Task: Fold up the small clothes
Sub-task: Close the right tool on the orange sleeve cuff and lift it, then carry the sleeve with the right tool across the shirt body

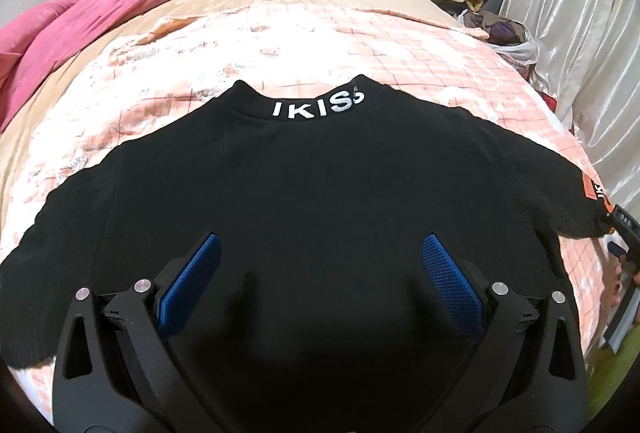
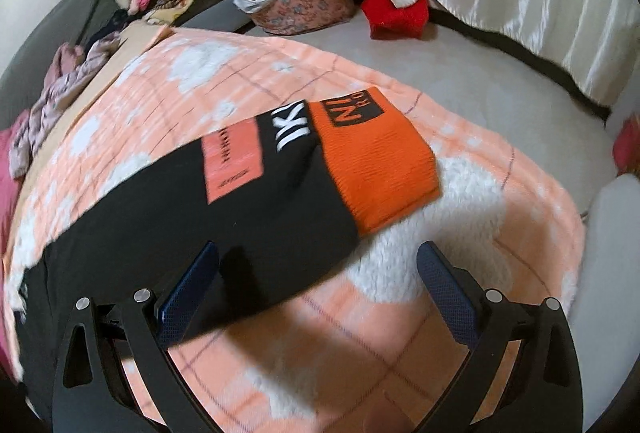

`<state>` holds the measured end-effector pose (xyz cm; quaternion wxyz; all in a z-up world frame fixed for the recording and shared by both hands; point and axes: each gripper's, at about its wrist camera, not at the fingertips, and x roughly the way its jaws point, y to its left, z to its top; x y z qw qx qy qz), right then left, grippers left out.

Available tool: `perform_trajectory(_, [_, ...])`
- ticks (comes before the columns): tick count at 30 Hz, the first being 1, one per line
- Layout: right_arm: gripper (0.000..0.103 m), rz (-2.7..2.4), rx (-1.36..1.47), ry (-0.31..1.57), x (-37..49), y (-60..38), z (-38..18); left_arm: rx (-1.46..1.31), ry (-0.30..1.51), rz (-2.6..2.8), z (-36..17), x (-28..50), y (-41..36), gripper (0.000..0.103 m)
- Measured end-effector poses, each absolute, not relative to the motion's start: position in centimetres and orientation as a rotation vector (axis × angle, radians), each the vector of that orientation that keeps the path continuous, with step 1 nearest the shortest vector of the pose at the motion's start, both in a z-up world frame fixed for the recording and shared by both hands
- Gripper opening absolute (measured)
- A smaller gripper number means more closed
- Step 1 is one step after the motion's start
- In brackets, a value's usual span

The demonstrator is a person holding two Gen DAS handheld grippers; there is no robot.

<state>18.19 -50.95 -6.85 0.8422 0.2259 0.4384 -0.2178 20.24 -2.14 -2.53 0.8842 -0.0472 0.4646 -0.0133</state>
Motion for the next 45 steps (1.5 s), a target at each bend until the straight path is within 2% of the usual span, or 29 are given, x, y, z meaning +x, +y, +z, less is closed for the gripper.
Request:
perform_trajectory(5, [0.099, -0.451, 0.544, 0.874, 19.3, -52.7, -7.1, -0.120, 0.977, -0.015, -3.2, 20.4, -1.6, 0.095])
perform_trajectory(7, [0.095, -0.437, 0.579, 0.841, 19.5, -53.3, -7.0, -0.132, 0.979, -0.012, -3.4, 20.3, -1.3, 0.095])
perform_trajectory(9, [0.064, -0.420, 0.611, 0.795, 19.3, -53.8, -6.6, -0.143, 0.981, -0.015, -3.5, 20.0, -1.2, 0.095])
perform_trajectory(10, [0.060, -0.407, 0.624, 0.780, 19.1, -54.0, -6.5, -0.151, 0.982, -0.019, -3.6, 19.7, -1.0, 0.095])
perform_trajectory(12, [0.045, -0.354, 0.657, 0.738, 18.7, -54.5, -6.3, -0.161, 0.983, -0.018, -3.7, 19.5, -0.8, 0.095])
perform_trajectory(13, [0.041, -0.345, 0.664, 0.719, 18.5, -54.6, -6.2, -0.166, 0.986, -0.017, -3.8, 19.4, -0.7, 0.095])
perform_trajectory(15, [0.021, -0.323, 0.685, 0.680, 17.9, -54.8, -6.1, -0.176, 0.991, -0.016, -3.9, 19.3, -0.5, 0.095])
perform_trajectory(21, [0.017, -0.233, 0.653, 0.615, 17.5, -53.7, -4.8, -0.196, 0.986, -0.017, -3.6, 19.2, 0.0, 0.095])
perform_trajectory(28, [0.016, -0.098, 0.590, 0.553, 17.4, -49.6, -0.7, -0.219, 0.959, 0.000, -2.4, 18.9, 1.5, 0.095])
perform_trajectory(37, [0.016, 0.119, 0.539, 0.510, 18.5, -42.1, 4.5, -0.229, 0.943, 0.021, -1.4, 18.0, 3.1, 0.095])
perform_trajectory(45, [0.016, 0.310, 0.464, 0.532, 19.4, -33.3, 7.0, -0.286, 0.917, 0.054, -0.7, 17.2, 5.8, 0.095])
